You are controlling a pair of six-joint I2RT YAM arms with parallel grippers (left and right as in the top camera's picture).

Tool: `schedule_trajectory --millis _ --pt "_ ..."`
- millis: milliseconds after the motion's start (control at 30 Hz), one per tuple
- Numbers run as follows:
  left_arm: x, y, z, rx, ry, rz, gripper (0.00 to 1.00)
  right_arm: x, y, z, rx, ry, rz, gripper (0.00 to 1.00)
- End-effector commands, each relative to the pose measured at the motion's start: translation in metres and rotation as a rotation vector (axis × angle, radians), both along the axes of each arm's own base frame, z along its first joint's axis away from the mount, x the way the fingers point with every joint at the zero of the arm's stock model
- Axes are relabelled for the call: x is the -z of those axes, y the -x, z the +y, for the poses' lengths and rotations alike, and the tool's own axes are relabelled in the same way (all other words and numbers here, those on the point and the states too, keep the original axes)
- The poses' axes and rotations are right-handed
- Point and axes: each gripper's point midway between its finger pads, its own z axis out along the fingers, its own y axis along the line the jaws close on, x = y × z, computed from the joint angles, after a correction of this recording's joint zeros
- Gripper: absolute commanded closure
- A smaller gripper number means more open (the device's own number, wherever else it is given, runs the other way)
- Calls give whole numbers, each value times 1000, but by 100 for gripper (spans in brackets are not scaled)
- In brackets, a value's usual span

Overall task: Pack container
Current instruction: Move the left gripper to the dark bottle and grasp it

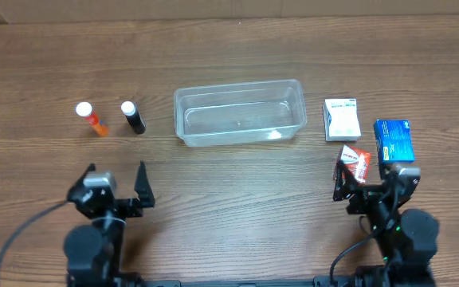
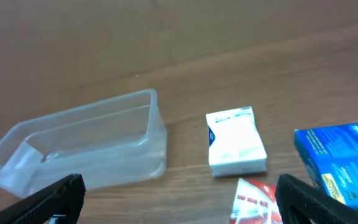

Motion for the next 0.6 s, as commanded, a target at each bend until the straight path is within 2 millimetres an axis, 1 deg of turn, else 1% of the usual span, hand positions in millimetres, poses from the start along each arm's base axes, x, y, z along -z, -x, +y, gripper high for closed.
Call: schedule_trajectory --millis 0,67,133,200,267,300,367,433,500,567 --pt "-31 -25 6 -34 10 138 0 -32 -11 -4 24 0 87 0" --pt "-28 -41 6 -32 12 291 0 -33 -18 -5 22 4 186 0" --pt "-22 -56 7 -32 14 485 0 -28 -26 -5 16 13 324 0" --pt "-18 -62 7 -31 16 623 0 -20 -30 -4 -9 46 458 0" --pt "-14 -66 4 -16 27 776 0 -12 -32 -4 -14 44 585 0" --pt "-14 -68 1 -5 36 834 0 -9 -34 0 -35 29 648 0" --pt "-18 -77 -1 8 47 898 0 -3 -42 1 -44 22 705 0" --pt "-23 -88 2 -6 37 916 0 5 -48 1 -44 21 735 0" --pt "-31 -106 4 -14 32 897 0 17 -50 1 -45 19 784 0" --pt "-37 -124 6 -18 26 869 0 22 -50 1 -46 18 805 0"
